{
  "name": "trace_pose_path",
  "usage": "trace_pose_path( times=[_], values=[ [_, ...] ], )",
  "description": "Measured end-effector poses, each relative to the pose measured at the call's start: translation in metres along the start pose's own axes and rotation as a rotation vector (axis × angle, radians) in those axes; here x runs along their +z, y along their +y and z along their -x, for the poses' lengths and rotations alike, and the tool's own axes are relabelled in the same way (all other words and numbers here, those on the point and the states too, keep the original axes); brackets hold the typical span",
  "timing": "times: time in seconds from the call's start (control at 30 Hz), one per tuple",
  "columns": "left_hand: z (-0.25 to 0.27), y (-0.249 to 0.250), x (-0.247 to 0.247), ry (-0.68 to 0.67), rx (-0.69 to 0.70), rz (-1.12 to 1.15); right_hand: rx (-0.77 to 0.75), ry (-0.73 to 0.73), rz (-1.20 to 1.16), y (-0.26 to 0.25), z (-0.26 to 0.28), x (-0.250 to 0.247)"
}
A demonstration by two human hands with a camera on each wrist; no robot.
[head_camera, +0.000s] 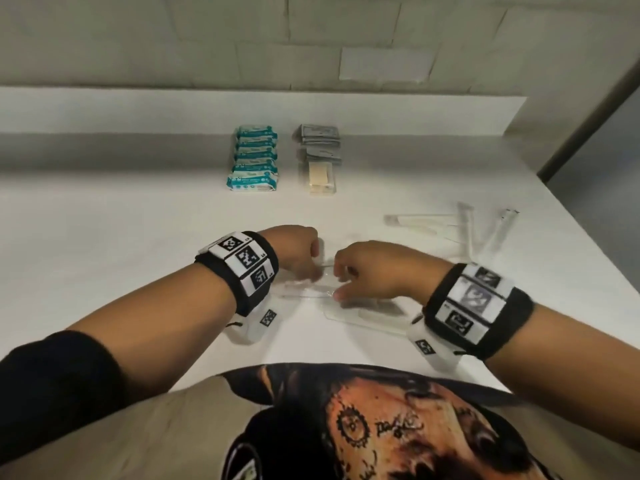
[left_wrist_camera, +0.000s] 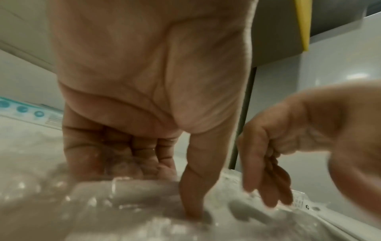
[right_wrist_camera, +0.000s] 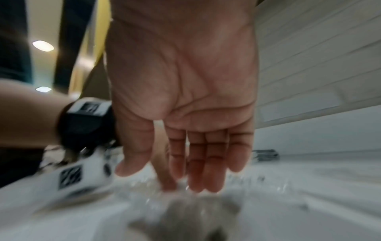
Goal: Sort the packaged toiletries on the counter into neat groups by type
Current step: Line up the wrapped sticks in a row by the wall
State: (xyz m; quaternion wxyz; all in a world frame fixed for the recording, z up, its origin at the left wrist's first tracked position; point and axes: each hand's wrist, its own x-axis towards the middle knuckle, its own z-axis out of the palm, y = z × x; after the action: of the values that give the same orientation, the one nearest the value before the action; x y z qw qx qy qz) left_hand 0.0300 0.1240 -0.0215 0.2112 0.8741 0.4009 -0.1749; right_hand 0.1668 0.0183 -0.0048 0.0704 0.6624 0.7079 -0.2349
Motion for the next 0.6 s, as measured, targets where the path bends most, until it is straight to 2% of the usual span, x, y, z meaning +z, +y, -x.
trace_pose_path(
  times=[0.13,0.27,0.43,0.6],
  values=[
    [0.004,0.004,-0.001,-0.040,-0.016,-0.030,-0.034,0.054,0.112,-0.012,-0.010,0.029],
    [0.008,0.004,-0.002,0.052,-0.024,0.107,-0.006,0.078,0.060,-0.006,-0.004,0.023],
    [-0.001,0.002,-0.005,0.231,-0.039,0.275,0.179,0.116,-0.082,0.039,0.027,-0.009],
    [-0.014,0.035,-0.004,0.351,0.070,0.253,0.451,0.313,-0.236,0.105,0.056,-0.032]
  ],
)
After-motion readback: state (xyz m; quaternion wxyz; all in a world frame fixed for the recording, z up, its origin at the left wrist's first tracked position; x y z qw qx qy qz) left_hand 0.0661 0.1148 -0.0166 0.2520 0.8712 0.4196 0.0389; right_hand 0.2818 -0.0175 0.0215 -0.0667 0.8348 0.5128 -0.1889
